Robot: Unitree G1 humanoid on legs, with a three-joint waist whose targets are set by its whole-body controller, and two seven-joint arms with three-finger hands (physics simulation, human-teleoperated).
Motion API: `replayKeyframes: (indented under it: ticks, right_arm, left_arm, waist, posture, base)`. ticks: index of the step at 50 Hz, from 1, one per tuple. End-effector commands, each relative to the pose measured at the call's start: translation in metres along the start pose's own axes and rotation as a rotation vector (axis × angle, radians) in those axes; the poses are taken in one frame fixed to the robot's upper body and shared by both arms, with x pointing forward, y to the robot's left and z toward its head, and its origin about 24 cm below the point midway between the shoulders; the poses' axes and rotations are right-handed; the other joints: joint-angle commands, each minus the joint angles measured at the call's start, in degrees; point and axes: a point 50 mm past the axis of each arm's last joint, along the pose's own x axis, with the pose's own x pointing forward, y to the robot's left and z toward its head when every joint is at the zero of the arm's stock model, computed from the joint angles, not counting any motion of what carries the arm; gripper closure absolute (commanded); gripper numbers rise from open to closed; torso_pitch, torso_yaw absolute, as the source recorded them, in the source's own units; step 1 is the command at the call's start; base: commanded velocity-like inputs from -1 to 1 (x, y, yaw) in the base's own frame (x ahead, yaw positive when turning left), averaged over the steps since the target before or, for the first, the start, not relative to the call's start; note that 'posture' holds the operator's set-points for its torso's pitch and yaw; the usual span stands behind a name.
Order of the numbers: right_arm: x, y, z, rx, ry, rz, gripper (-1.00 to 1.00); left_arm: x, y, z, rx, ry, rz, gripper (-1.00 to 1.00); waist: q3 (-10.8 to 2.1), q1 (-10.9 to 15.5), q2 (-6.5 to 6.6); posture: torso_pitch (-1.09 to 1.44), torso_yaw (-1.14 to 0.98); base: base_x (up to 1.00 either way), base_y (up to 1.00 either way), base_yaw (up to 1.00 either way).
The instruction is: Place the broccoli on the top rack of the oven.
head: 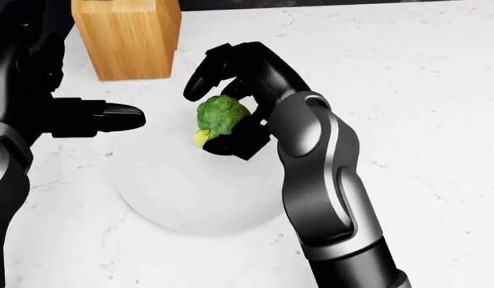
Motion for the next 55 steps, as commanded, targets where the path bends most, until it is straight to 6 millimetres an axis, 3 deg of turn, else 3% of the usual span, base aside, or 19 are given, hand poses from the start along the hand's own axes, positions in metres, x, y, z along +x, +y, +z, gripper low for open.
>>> replayKeyframes:
  ticks: [1,8,10,11,12,31,55]
  right_arm:
    - [-0.003,-0.003,0.015,0.015,-0.049,-0.019,0.32]
    - [-0.007,-0.009,0.022,0.026,-0.057,-0.031,0.5]
    - [-0.008,-0.011,0.025,0.027,-0.059,-0.034,0.73]
    - [-0.008,-0.012,0.026,0.027,-0.06,-0.037,0.75]
    - [-0.009,-0.015,0.03,0.028,-0.066,-0.043,1.0]
    - [-0.021,-0.047,0.054,0.103,-0.062,-0.073,1.0]
    - [-0.029,-0.099,0.064,0.288,-0.064,-0.18,1.0]
  left_arm:
    - [-0.001,-0.003,0.019,-0.001,-0.093,-0.008,-1.0]
    - [-0.001,-0.003,0.017,-0.002,-0.091,-0.008,-1.0]
    - [-0.002,-0.003,0.017,-0.002,-0.091,-0.009,-1.0]
    - [-0.002,-0.003,0.017,-0.002,-0.091,-0.009,-1.0]
    - [-0.002,-0.003,0.017,-0.002,-0.092,-0.009,-1.0]
    - [-0.001,-0.002,0.023,0.001,-0.098,-0.006,-1.0]
    - [0.0,-0.002,0.031,0.004,-0.113,-0.001,-1.0]
  waist:
    - [-0.51,0.09,0.61]
    - [-0.25,-0.03,0.91]
    - [-0.16,-0.07,1.02]
    - [-0.13,-0.1,1.08]
    - [-0.08,-0.13,1.13]
    - [0.95,-0.35,2.17]
    - [1.12,0.03,1.81]
  posture:
    - [0.0,0.0]
    - [0.0,0.0]
    - [0.0,0.0]
    - [0.0,0.0]
    - [0.0,0.0]
    - [0.0,0.0]
    - [0.0,0.0]
  base:
    - [0.0,0.0,0.0]
    - [0.0,0.0,0.0]
    - [0.0,0.0,0.0]
    - [0.0,0.0,0.0]
    - [0.0,0.0,0.0]
    - [0.0,0.0,0.0]
    - [0.0,0.0,0.0]
